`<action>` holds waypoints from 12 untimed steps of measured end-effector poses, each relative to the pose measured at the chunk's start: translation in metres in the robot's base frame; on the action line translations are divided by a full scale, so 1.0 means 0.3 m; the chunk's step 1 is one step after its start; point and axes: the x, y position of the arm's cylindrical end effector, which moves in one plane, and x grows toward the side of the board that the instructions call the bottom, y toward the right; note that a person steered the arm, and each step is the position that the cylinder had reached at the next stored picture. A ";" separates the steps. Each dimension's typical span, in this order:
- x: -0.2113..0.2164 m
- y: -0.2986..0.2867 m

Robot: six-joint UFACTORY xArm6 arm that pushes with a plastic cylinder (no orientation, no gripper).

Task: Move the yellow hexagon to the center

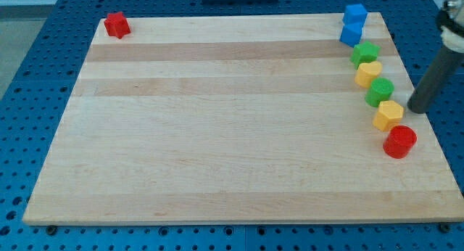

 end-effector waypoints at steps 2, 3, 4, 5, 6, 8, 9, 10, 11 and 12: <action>0.079 -0.163; 0.128 -0.301; 0.188 -0.406; 0.317 -0.409; 0.407 -0.429; 0.253 -0.662; 0.125 -0.684; 0.200 -0.703; 0.301 -0.613; 0.220 -0.590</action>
